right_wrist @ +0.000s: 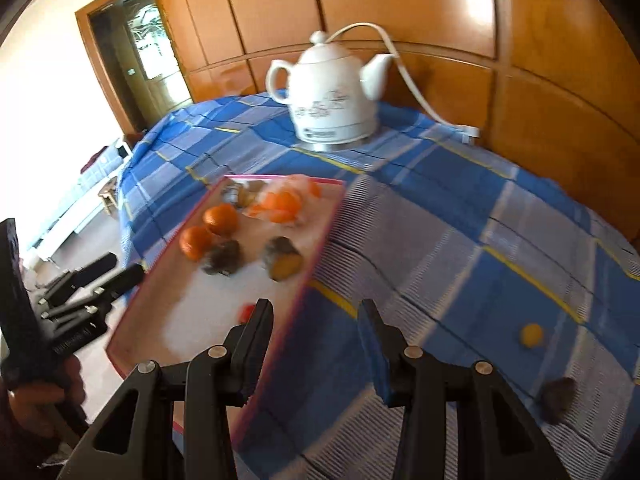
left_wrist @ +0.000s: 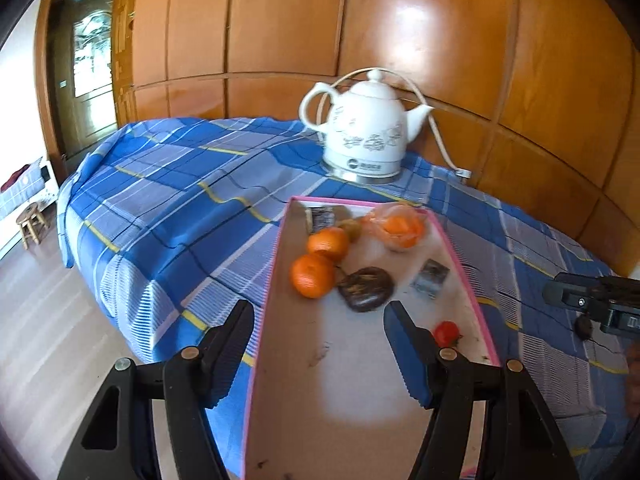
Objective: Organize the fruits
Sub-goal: 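Carry the dark brown piece over the tray and open the right tool, then move both tools back over the cloth toward the remaining fruits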
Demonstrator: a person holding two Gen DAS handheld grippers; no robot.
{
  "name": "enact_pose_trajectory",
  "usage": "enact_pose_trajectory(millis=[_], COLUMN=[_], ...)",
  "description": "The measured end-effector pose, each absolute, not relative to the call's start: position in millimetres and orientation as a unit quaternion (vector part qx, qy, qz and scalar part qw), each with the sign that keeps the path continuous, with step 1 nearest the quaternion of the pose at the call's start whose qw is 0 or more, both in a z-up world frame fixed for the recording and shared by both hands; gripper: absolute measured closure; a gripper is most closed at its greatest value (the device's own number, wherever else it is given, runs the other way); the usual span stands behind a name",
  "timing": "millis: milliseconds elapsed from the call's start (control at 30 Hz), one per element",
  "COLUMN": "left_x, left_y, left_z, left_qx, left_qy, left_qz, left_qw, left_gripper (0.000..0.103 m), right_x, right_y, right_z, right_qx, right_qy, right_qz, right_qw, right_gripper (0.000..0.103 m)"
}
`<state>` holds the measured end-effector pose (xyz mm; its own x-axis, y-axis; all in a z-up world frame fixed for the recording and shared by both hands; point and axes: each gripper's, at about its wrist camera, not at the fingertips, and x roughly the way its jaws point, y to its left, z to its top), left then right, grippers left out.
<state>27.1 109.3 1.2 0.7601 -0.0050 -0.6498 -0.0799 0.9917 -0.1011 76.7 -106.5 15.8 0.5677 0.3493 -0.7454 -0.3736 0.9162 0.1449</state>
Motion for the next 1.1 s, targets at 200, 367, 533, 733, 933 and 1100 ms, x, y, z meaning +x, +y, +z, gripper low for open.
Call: enact_pose_trajectory(millis=[200,367,533,733,933,1100], left_x=[23,22,22,25,27,29], left_y=[89,76,63,47,29,10], left_z=[6,6,6,6,7,8], left_qx=[-0.043,-0.031,-0.019,-0.010,0.003,0.016], left_qy=[0.341,0.345,0.347,0.355,0.359,0.363], left_qz=[-0.003,-0.024,-0.038,-0.062,-0.084,-0.110], left_qw=[0.939,0.938,0.937,0.933,0.929,0.925], left_gripper=[0.035,0.035,0.035,0.035,0.035,0.035], right_x=[68,63,59,57,59,58], right_y=[-149,-180,-206,-239,-284,-332], right_z=[17,18,16,19,19,10], right_qx=[-0.025,-0.023,-0.019,-0.020,-0.011,0.047], right_qy=[0.421,0.424,0.428,0.429,0.429,0.423], right_qz=[0.164,0.136,0.113,0.081,0.033,-0.022], right_qw=[0.892,0.895,0.896,0.899,0.903,0.905], right_gripper=[0.058,0.059,0.058,0.059,0.059,0.059])
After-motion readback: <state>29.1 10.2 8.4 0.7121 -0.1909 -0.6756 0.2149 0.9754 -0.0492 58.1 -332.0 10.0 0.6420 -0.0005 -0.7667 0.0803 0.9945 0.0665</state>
